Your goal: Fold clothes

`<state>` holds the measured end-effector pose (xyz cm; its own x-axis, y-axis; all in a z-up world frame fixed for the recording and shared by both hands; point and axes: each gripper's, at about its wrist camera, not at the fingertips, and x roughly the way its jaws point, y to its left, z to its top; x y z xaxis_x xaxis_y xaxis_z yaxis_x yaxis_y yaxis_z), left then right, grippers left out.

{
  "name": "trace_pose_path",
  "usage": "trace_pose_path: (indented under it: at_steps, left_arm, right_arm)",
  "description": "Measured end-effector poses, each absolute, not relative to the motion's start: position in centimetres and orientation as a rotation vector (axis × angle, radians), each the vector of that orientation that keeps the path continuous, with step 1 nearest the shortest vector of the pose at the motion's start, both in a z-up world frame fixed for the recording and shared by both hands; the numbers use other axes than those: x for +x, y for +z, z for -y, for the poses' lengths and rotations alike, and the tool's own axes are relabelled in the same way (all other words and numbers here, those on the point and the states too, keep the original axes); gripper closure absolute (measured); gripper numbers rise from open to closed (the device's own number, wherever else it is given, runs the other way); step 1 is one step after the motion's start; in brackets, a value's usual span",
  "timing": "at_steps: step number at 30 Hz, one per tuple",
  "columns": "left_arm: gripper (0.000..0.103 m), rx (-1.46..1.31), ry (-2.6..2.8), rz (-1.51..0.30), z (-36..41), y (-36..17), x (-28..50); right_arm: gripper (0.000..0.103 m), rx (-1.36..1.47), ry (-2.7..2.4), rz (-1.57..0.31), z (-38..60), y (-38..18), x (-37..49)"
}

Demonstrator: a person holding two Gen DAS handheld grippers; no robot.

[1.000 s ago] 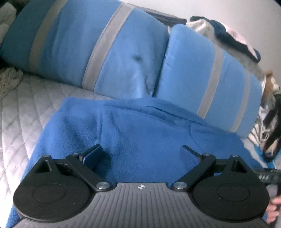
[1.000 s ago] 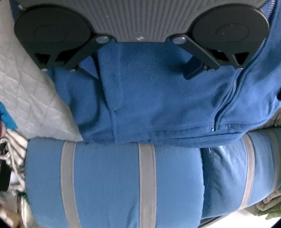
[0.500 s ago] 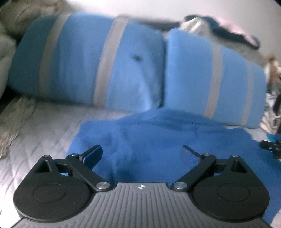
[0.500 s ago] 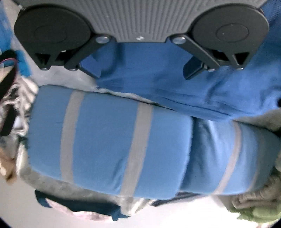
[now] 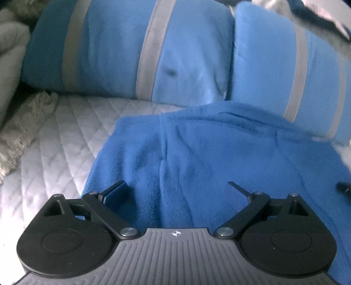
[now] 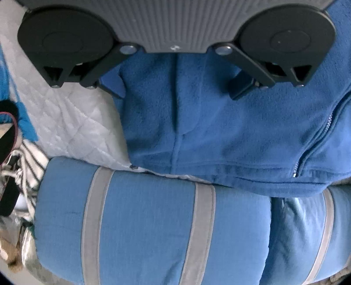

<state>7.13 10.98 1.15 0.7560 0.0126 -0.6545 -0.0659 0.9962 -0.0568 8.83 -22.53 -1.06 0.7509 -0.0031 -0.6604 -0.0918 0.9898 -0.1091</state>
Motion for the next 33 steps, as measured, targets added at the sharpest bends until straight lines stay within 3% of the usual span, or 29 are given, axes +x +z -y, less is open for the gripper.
trace_pose_path:
  at_steps: [22,33]
  left_arm:
    - [0.005,-0.107,-0.073,-0.633,-5.9,9.7,1.2]
    - [0.005,-0.032,0.101,-0.691,-4.3,9.5,0.5]
  right_arm:
    - [0.0,-0.133,0.162,-0.685,18.6,6.7,1.1]
    - [0.0,-0.02,0.084,-0.784,21.1,5.1,1.9]
